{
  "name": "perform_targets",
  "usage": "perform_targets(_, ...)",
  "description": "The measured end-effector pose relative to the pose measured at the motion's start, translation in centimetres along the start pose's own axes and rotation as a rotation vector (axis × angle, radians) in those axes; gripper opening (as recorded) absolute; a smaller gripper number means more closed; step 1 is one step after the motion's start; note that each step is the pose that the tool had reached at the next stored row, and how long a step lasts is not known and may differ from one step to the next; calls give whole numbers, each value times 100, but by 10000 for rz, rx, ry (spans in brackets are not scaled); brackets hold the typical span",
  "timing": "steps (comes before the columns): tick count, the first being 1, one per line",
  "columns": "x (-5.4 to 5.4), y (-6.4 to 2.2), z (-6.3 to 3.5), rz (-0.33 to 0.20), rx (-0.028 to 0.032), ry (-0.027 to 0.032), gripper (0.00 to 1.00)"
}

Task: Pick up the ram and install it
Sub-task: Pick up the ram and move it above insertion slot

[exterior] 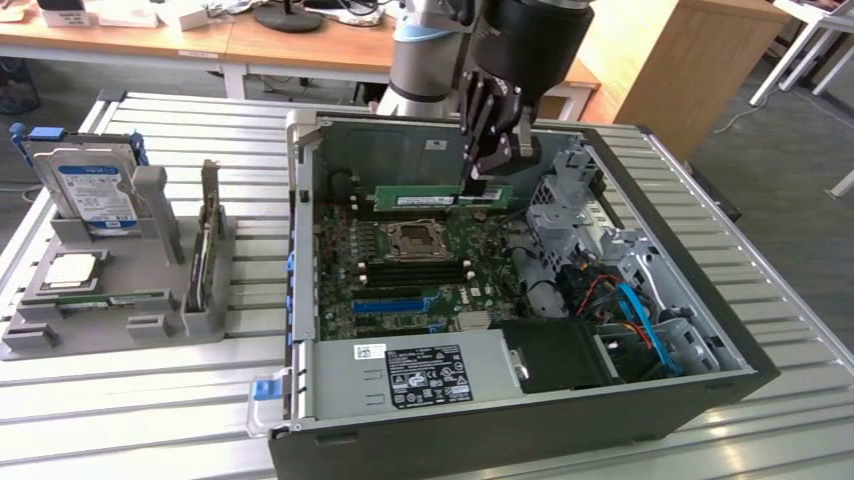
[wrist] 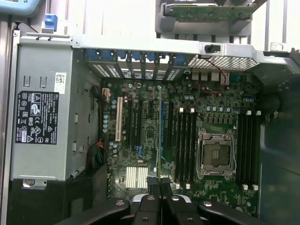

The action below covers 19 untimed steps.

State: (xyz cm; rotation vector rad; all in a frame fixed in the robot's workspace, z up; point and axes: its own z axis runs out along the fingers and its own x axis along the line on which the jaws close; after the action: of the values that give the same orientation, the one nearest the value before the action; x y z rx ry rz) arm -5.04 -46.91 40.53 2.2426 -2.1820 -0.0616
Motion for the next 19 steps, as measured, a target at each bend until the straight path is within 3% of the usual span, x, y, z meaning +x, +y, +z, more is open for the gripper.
perform_targets(19,-338,-18,54,21,1,0,12)
